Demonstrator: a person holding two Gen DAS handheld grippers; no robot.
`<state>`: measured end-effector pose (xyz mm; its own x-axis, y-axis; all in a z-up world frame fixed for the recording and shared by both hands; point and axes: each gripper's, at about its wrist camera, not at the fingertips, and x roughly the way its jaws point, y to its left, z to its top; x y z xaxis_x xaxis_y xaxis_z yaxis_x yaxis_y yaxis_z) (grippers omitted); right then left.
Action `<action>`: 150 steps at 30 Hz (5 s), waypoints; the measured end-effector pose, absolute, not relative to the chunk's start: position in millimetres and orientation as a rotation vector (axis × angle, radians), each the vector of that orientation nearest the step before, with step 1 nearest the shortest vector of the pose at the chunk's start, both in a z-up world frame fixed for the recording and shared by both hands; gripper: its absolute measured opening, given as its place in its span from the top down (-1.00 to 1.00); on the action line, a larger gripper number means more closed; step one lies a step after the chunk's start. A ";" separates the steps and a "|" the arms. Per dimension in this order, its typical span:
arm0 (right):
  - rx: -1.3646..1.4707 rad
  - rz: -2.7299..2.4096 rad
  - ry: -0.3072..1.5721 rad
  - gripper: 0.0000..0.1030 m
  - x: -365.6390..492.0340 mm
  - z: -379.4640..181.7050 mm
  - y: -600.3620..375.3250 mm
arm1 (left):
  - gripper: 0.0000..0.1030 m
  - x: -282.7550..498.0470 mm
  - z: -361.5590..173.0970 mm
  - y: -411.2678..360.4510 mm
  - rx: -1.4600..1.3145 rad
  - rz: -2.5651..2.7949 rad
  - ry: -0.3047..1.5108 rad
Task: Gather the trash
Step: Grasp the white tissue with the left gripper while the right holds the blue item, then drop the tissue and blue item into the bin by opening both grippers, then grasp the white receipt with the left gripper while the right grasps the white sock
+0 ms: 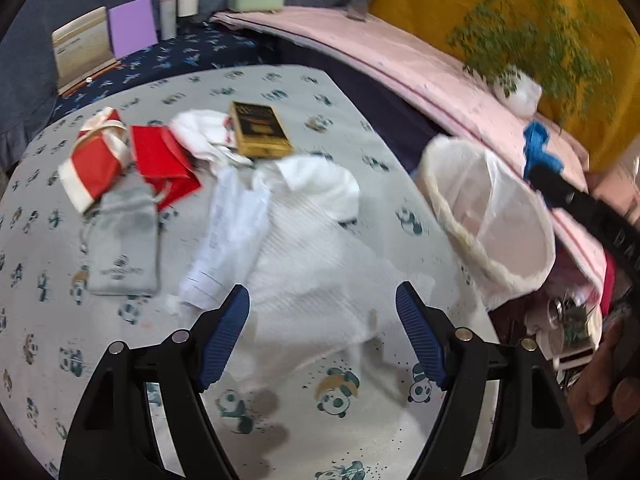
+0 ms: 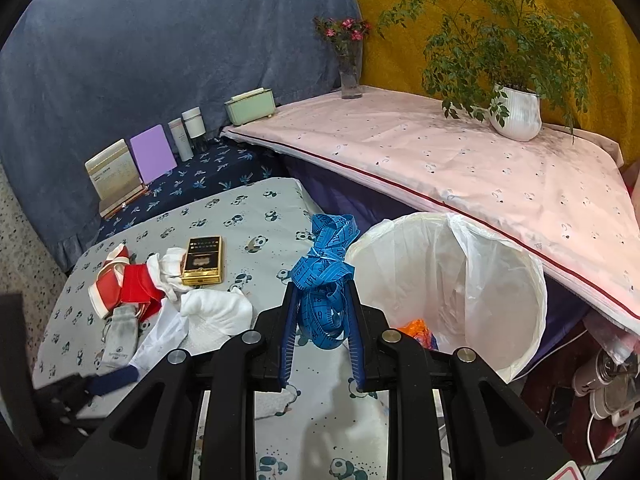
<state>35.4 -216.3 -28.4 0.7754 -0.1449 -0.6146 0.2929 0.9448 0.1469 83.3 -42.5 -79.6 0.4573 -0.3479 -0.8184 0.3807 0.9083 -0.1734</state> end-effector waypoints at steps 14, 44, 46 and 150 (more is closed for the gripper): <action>0.267 -0.258 0.662 0.59 31.8 -40.2 -231.4 | 0.89 88.7 -109.1 -54.4 0.022 -0.486 1.098; 0.278 -0.297 0.564 0.59 20.8 -7.5 -277.8 | 0.90 107.9 47.6 -140.7 -0.039 -0.734 0.802; 0.284 -0.312 0.571 0.59 19.8 -11.6 -285.1 | 0.90 110.8 44.6 -152.1 -0.039 -0.755 0.821; 0.166 -0.059 0.859 0.12 158.5 -106.3 -110.3 | 0.41 169.5 -87.5 44.7 -0.157 -0.318 1.051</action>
